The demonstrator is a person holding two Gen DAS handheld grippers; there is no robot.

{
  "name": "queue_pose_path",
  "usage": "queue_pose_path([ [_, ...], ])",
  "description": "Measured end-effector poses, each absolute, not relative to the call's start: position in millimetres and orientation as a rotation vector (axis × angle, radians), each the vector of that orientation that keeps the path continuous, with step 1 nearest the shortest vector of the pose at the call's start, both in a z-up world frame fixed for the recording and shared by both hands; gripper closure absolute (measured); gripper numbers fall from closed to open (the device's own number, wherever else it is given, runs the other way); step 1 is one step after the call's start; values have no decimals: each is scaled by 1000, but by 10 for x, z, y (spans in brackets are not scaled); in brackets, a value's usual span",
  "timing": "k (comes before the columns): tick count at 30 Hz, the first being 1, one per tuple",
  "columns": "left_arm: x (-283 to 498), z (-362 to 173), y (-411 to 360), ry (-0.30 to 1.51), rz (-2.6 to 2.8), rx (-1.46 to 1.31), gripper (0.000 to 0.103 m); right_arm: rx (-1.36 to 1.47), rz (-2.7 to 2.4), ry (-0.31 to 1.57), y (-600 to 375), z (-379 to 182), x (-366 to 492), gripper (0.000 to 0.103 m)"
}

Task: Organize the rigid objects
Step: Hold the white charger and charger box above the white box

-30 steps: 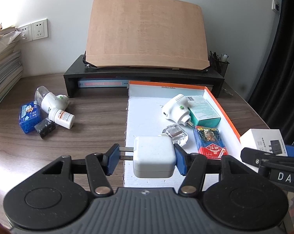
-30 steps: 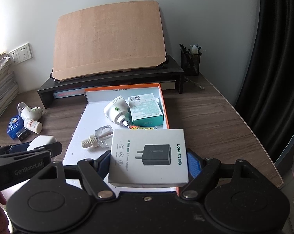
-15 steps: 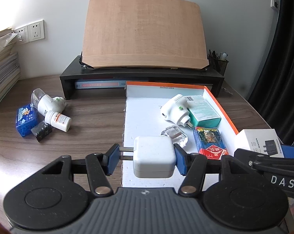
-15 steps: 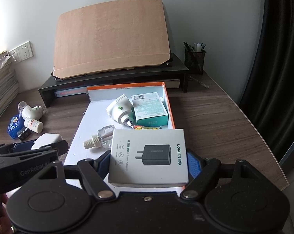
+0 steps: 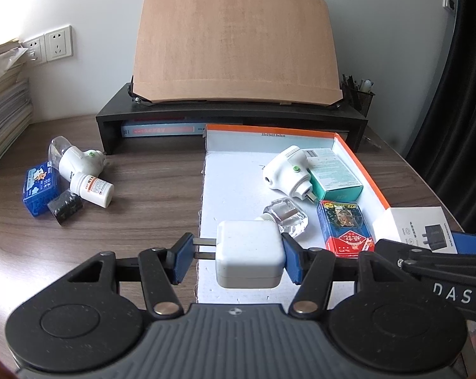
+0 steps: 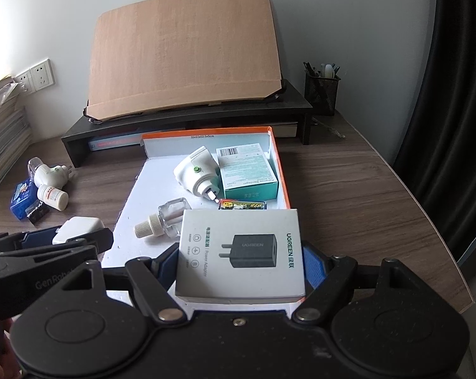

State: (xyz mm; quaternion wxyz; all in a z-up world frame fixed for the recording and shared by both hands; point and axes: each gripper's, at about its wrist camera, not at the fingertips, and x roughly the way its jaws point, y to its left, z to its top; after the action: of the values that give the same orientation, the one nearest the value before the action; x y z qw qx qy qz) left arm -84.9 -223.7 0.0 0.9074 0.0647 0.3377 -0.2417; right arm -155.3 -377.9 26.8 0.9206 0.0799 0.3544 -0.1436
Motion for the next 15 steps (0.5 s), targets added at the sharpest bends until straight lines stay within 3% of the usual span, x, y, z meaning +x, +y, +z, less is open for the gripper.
queue_pose_path([
  [15, -841, -22, -2261, 705, -496, 134, 44, 157, -276, 742, -3786, 228, -1502, 11],
])
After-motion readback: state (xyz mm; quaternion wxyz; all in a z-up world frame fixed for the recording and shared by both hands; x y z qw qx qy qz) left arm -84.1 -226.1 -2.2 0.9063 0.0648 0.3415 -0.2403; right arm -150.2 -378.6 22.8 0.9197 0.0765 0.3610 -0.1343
